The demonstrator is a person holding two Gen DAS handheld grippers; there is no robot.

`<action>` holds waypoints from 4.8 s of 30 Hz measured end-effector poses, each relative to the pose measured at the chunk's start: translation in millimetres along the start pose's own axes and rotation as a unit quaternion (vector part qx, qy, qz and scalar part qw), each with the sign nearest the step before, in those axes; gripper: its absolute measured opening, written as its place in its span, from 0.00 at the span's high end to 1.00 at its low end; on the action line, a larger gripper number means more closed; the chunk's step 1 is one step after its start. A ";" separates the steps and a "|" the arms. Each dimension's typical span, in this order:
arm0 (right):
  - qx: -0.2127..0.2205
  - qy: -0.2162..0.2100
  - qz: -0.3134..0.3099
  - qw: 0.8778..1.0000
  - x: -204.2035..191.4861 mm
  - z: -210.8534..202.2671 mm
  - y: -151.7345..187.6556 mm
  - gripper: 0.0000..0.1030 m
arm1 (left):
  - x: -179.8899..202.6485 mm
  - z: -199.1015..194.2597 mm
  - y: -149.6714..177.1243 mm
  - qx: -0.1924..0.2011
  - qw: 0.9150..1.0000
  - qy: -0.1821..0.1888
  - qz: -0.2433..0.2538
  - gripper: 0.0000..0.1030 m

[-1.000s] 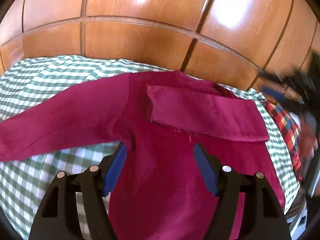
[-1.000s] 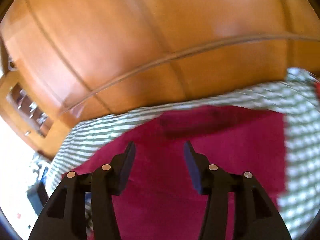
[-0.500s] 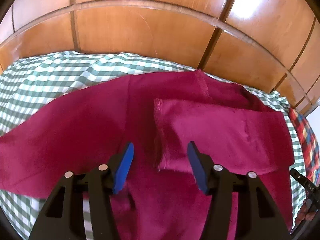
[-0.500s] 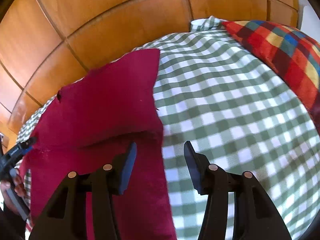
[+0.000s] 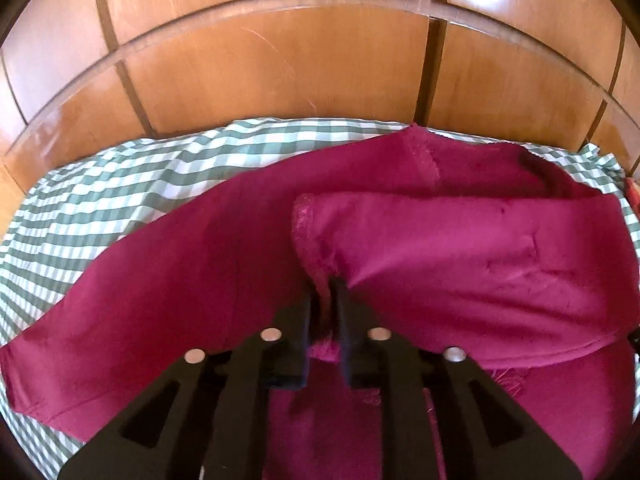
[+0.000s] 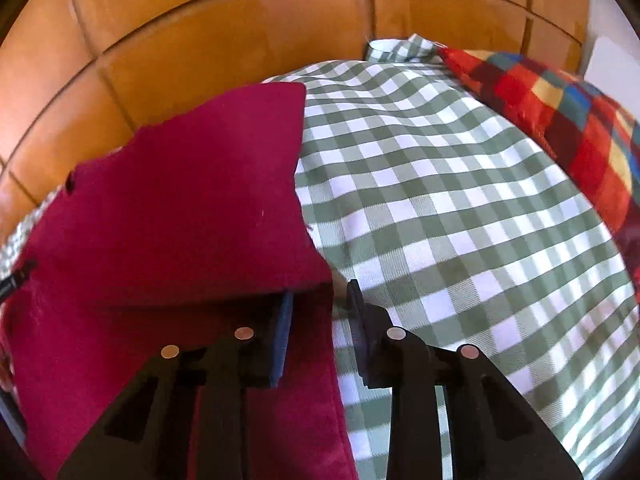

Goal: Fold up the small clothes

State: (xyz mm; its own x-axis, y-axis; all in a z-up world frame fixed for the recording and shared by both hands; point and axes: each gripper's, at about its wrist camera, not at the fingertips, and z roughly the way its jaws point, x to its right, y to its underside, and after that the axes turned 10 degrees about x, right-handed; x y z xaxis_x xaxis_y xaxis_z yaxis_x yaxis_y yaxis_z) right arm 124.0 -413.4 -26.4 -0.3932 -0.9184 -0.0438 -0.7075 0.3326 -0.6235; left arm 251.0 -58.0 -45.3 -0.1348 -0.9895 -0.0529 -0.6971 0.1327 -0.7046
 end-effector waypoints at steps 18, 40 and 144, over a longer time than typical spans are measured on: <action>0.022 -0.079 -0.127 0.988 -97.2 -66.8 43.6 0.46 | -224.3 -139.8 110.0 0.054 0.957 -0.066 -0.276 0.41; 0.015 -0.085 -0.120 0.989 -105.9 -46.8 73.3 0.04 | -383.6 -126.3 184.0 0.020 0.897 -0.186 -0.401 0.53; 0.071 -0.075 -0.065 0.993 -70.4 -21.8 -66.0 0.46 | -36.1 -36.3 -21.0 0.072 0.992 0.063 -0.087 0.58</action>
State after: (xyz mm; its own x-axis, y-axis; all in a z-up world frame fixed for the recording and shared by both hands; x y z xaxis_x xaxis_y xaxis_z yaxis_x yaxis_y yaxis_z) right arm 185.6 -366.0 34.9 -0.2050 -0.9766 -0.0656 -0.6522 0.1863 -0.7348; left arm 245.0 -22.9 -2.9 -0.1149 -0.9804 0.1599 -0.6104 -0.0573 -0.7900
